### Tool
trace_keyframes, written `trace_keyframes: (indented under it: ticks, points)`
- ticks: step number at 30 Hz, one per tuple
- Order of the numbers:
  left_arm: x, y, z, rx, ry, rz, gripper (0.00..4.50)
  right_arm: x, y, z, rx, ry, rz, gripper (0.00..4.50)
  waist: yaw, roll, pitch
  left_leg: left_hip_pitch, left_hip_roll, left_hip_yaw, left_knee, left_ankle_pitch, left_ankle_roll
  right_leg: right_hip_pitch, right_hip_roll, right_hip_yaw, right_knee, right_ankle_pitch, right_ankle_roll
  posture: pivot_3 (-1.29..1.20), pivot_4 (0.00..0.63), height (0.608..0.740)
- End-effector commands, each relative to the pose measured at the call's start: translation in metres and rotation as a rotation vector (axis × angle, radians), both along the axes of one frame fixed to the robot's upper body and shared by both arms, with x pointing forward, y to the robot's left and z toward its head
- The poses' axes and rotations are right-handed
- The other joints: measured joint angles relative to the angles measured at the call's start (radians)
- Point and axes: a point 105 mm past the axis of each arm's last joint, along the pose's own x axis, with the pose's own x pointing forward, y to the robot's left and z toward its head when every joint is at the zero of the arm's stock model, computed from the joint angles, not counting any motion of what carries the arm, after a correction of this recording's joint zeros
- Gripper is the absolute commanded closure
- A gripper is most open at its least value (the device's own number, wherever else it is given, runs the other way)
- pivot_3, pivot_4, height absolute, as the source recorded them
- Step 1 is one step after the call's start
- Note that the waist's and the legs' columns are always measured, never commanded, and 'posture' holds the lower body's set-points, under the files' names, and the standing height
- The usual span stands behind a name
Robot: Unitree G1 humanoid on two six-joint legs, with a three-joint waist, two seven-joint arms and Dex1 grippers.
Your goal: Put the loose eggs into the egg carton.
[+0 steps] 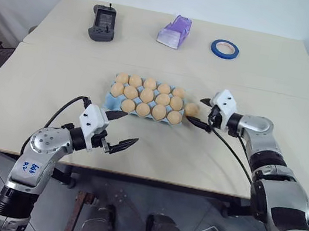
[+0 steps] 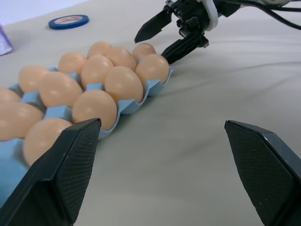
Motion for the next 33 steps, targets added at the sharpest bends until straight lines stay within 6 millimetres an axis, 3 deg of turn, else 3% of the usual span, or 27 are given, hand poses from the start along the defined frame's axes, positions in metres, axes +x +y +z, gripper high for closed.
trace_keyframes:
  ticks: [1, 3, 9, 14, 17, 20, 24, 28, 30, 33]
  points:
    - [-0.005, 0.002, 0.011, -0.002, -0.043, 0.011, 0.00, 0.002, 0.010, 0.006, -0.026, -0.001, 0.038, 0.22, 0.001, 0.000, 0.000, 0.000, 0.000, 0.000, 0.000, 0.000, 0.000, 0.000, 0.000, 0.000, 0.000, 0.000, 0.000, 0.00, 0.150, 0.740]
    - [-0.005, 0.003, 0.012, -0.002, -0.045, 0.018, 0.00, 0.002, 0.012, 0.004, -0.034, 0.012, 0.035, 0.66, 0.002, 0.000, 0.000, 0.000, 0.000, 0.000, 0.000, 0.000, 0.000, 0.000, 0.000, 0.000, 0.000, 0.000, 0.000, 0.00, 0.150, 0.740]
    - [-0.005, 0.005, 0.013, 0.001, -0.048, 0.034, 0.00, 0.006, 0.005, 0.008, -0.026, -0.014, -0.010, 2.59, 0.001, 0.000, 0.000, 0.000, -0.001, 0.000, 0.000, -0.001, 0.000, 0.000, -0.002, -0.001, 0.000, 0.000, 0.000, 0.00, 0.150, 0.740]
    - [-0.005, 0.009, 0.011, 0.001, -0.041, 0.044, 0.00, 0.007, -0.011, 0.021, -0.013, -0.072, -0.035, 2.59, 0.002, 0.000, 0.000, 0.000, -0.001, -0.001, 0.000, -0.001, 0.000, 0.000, -0.002, -0.001, 0.000, 0.000, 0.000, 0.00, 0.150, 0.740]
    - [-0.006, 0.016, 0.009, 0.002, -0.033, 0.061, 0.00, 0.003, -0.011, 0.032, 0.010, -0.092, 0.013, 2.59, -0.001, 0.001, 0.000, 0.000, -0.001, 0.000, -0.001, -0.001, 0.000, 0.000, -0.002, -0.001, -0.001, 0.000, -0.001, 0.00, 0.150, 0.740]
    - [-0.007, 0.032, 0.007, -0.008, -0.030, 0.108, 0.00, -0.004, 0.006, 0.049, 0.076, -0.116, 0.122, 2.59, -0.008, 0.001, 0.001, 0.000, 0.000, 0.000, -0.001, -0.001, 0.000, 0.000, -0.001, -0.001, 0.000, 0.000, -0.001, 0.00, 0.150, 0.740]
    - [-0.015, 0.060, -0.004, -0.015, -0.012, 0.186, 0.00, -0.017, 0.055, 0.070, 0.187, -0.140, 0.268, 2.59, -0.025, 0.001, 0.001, 0.000, 0.002, 0.000, -0.002, -0.001, 0.000, 0.000, 0.000, -0.001, 0.001, 0.000, -0.001, 0.00, 0.150, 0.740]
    - [-0.021, 0.083, -0.014, -0.024, -0.001, 0.267, 0.00, -0.040, 0.108, 0.069, 0.185, -0.145, 0.386, 2.59, -0.023, 0.001, 0.001, 0.000, 0.002, -0.002, -0.002, -0.001, -0.001, -0.001, 0.000, -0.002, 0.001, -0.001, -0.002, 0.00, 0.150, 0.740]
    - [-0.024, 0.092, -0.018, -0.027, 0.002, 0.315, 0.00, -0.049, 0.145, 0.070, 0.229, -0.129, 0.404, 2.59, -0.023, 0.001, 0.001, -0.001, 0.001, -0.002, -0.002, -0.001, -0.001, -0.001, -0.001, -0.003, 0.001, -0.001, -0.002, 0.00, 0.150, 0.740]
    - [-0.027, 0.096, -0.020, -0.031, -0.001, 0.339, 0.00, -0.054, 0.177, 0.067, 0.252, -0.105, 0.398, 2.59, -0.025, 0.001, 0.001, -0.001, 0.001, -0.002, -0.003, -0.001, -0.002, -0.002, -0.002, -0.003, 0.001, -0.001, -0.002, 0.00, 0.150, 0.740]
